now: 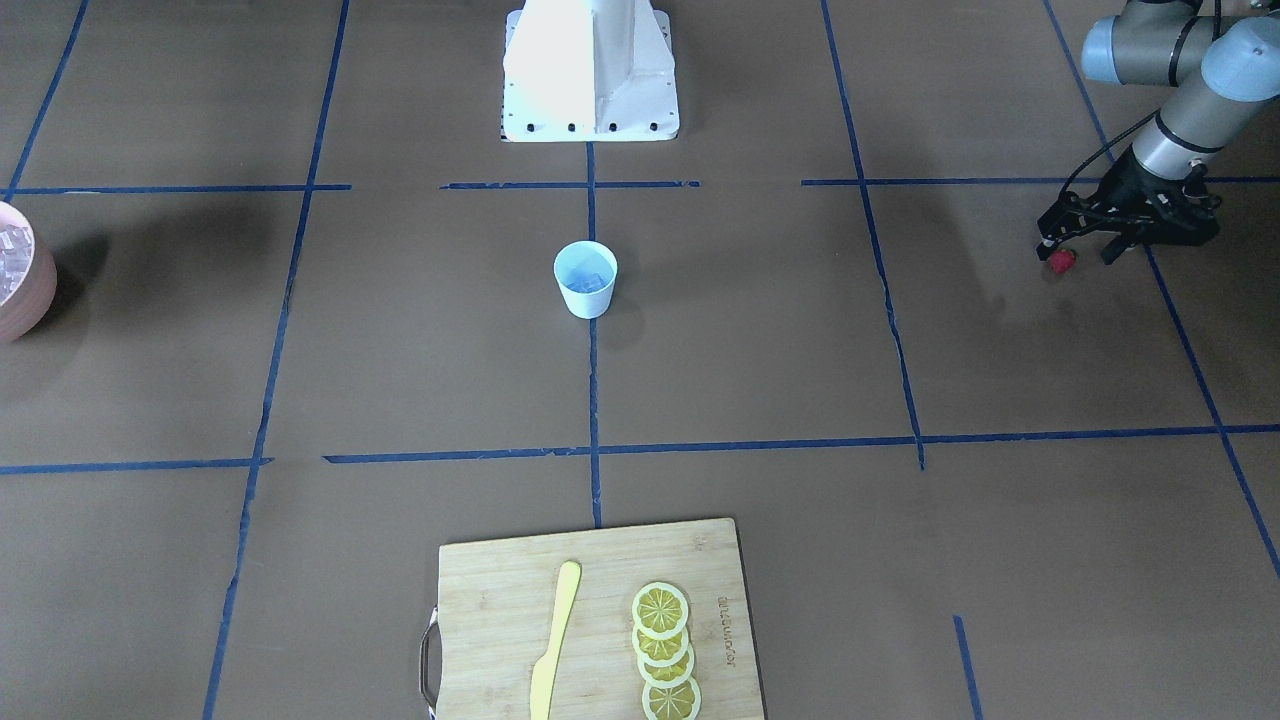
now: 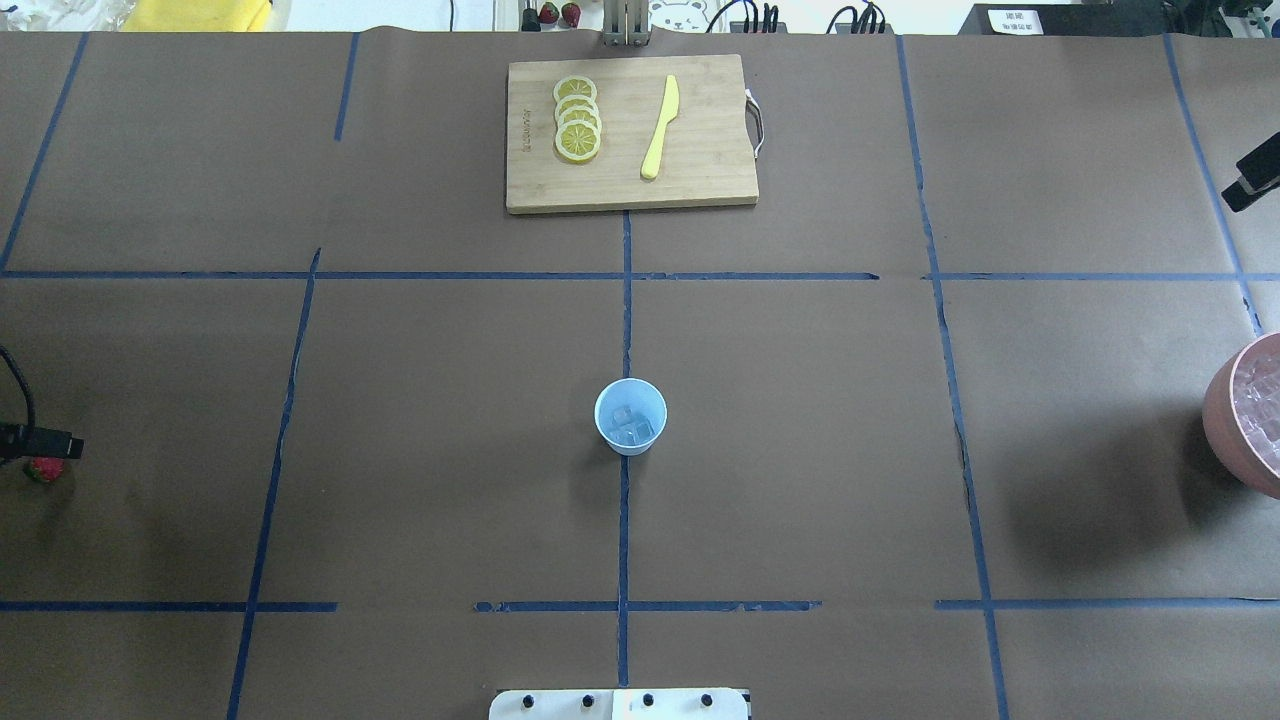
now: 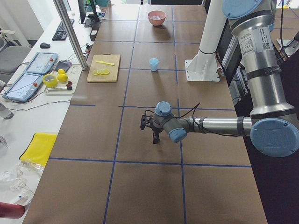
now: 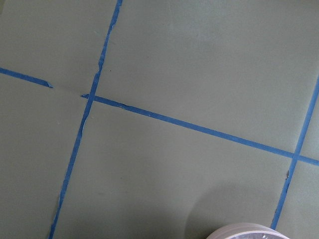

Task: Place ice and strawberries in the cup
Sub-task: 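Lower the left gripper onto the red strawberry and close on it, then lift the strawberry with the left gripper and carry it over the cup, then lower the left gripper into the cup and open it to drop the strawberry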

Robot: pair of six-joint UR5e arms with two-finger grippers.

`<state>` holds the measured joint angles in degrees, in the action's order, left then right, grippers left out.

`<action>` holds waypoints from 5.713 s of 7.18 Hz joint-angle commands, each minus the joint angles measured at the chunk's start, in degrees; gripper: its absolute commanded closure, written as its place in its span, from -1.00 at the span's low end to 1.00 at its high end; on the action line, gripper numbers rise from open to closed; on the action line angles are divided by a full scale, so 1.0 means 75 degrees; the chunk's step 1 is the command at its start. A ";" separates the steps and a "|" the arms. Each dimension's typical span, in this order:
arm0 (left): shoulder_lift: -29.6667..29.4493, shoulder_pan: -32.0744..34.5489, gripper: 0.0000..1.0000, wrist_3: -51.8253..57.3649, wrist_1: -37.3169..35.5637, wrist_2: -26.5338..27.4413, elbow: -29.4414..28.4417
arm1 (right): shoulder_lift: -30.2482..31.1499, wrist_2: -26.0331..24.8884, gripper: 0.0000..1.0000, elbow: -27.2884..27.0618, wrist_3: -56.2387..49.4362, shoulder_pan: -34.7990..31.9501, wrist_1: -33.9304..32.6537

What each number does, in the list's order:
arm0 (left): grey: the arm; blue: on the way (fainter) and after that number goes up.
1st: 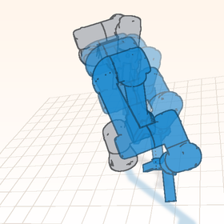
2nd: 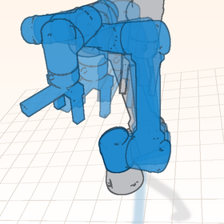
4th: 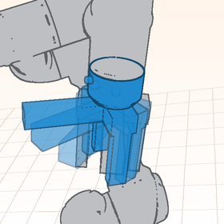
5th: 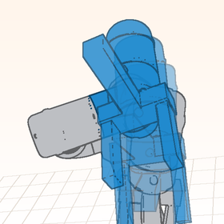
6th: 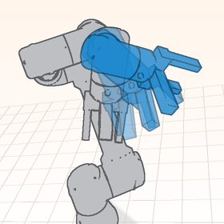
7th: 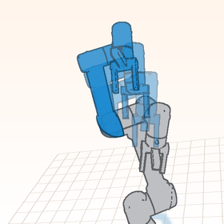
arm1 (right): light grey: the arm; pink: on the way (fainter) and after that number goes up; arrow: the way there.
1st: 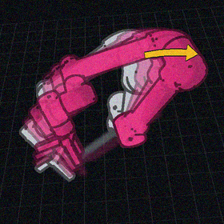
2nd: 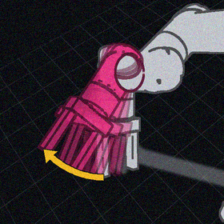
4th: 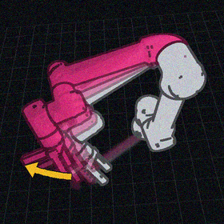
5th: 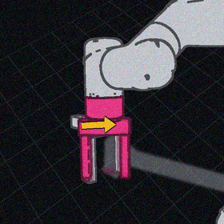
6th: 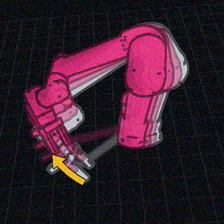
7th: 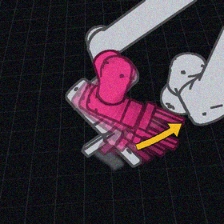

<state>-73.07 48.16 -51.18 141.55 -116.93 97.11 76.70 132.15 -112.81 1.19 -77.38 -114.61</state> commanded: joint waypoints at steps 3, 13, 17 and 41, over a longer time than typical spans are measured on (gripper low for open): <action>0.0028 -0.0187 -0.90 -0.0090 0.0322 0.0122 -0.0327 | 0.0016 0.0063 -0.99 0.0007 0.0005 -0.0030 0.0000; 0.0134 0.0069 1.00 -0.0043 0.0066 -0.0916 0.0642 | 0.0063 0.0063 -0.99 0.0053 -0.0064 -0.0216 0.0000; -0.2165 0.0563 1.00 -0.0066 -0.5113 -0.1285 0.2775 | 0.0075 0.0378 -0.99 0.1175 -0.1842 -0.1176 0.0012; -0.9218 -0.3058 -1.00 -0.3383 -0.8267 0.1657 -0.0621 | 0.1786 0.0543 -0.99 0.2960 -0.1284 -0.2034 0.3914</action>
<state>-142.26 25.22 -76.62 79.54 -104.53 92.32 90.09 136.17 -90.62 -8.45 -92.61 -85.25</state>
